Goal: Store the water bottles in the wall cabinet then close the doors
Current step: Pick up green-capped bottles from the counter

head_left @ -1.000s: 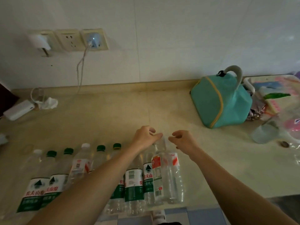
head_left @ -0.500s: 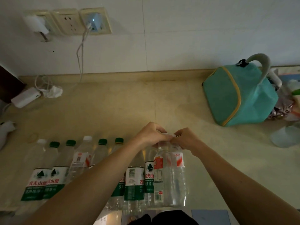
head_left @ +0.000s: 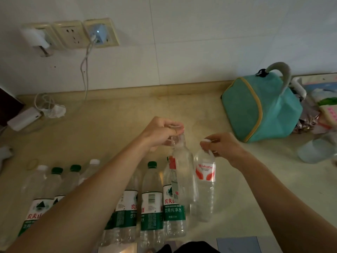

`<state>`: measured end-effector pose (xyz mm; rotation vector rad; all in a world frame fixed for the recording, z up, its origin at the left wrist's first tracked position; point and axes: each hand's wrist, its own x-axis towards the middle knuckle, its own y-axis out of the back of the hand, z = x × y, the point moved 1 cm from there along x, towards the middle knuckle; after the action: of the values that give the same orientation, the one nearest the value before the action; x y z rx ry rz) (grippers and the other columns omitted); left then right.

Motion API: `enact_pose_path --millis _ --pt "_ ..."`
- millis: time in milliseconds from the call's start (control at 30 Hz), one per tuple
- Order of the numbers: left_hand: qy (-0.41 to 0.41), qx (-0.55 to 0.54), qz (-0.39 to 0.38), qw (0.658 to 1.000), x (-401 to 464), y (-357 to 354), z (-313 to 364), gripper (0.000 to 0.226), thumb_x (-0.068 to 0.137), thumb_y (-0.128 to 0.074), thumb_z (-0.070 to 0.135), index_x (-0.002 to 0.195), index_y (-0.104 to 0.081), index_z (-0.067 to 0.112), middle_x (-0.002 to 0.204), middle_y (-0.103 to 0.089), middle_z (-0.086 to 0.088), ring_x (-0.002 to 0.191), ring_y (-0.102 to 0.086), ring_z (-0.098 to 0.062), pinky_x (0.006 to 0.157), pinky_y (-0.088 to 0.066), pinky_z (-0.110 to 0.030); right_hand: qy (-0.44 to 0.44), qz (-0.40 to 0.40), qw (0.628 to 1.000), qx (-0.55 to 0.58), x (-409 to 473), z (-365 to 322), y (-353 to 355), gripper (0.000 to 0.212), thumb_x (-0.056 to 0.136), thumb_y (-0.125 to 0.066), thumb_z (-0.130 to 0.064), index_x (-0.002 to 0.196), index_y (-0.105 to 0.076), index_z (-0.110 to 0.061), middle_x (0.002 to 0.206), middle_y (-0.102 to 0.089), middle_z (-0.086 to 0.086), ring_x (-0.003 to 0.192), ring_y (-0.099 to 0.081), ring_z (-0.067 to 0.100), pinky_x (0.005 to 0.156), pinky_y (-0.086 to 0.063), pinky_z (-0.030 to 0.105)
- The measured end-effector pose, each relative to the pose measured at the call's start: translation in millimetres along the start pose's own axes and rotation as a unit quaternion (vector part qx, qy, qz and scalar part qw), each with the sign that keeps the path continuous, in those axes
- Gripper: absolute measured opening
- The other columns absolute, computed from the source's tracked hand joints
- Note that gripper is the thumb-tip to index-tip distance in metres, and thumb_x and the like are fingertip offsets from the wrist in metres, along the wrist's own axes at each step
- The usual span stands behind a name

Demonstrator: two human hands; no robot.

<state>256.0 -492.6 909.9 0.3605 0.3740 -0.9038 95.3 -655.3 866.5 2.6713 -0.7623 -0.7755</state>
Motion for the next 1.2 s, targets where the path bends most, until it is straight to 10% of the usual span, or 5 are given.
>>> enact_pose_path --millis 400,933,1200 --pt "-0.272 0.195 0.113 0.935 2.0 -27.3 56.8 0.041 0.084 -0.08 0.032 0.123 -0.072 0.022 0.124 -0.07 0.009 0.105 -0.061 0.004 0.084 -0.045 -0.003 0.199 0.171 0.965 -0.03 -30.8 -46.8 30.1 0.035 0.078 -0.085 -0.022 0.111 -0.073 -0.016 0.096 -0.072 -0.007 0.091 -0.068 0.009 0.086 -0.057 0.03" --pt "-0.283 0.222 0.095 0.928 2.7 -31.5 25.3 0.044 0.082 -0.08 0.012 0.125 -0.068 0.015 0.122 -0.063 0.004 0.112 -0.06 -0.011 0.1 -0.052 -0.029 0.236 0.215 0.947 -0.026 -29.1 -33.5 27.2 0.043 0.082 -0.082 -0.025 0.12 -0.064 -0.022 0.106 -0.065 -0.017 0.1 -0.061 -0.003 0.09 -0.048 0.014" --pt "-0.249 0.215 0.085 0.94 18.9 -29.7 8.7 0.075 0.081 -0.083 0.026 0.146 -0.047 0.022 0.138 -0.054 0.01 0.118 -0.052 0.0 0.092 -0.04 -0.002 0.122 0.112 0.986 0.02 -9.6 15.0 17.2 0.097 0.066 -0.091 -0.044 0.146 -0.039 -0.031 0.129 -0.056 -0.02 0.116 -0.058 0.005 0.097 -0.05 0.028"
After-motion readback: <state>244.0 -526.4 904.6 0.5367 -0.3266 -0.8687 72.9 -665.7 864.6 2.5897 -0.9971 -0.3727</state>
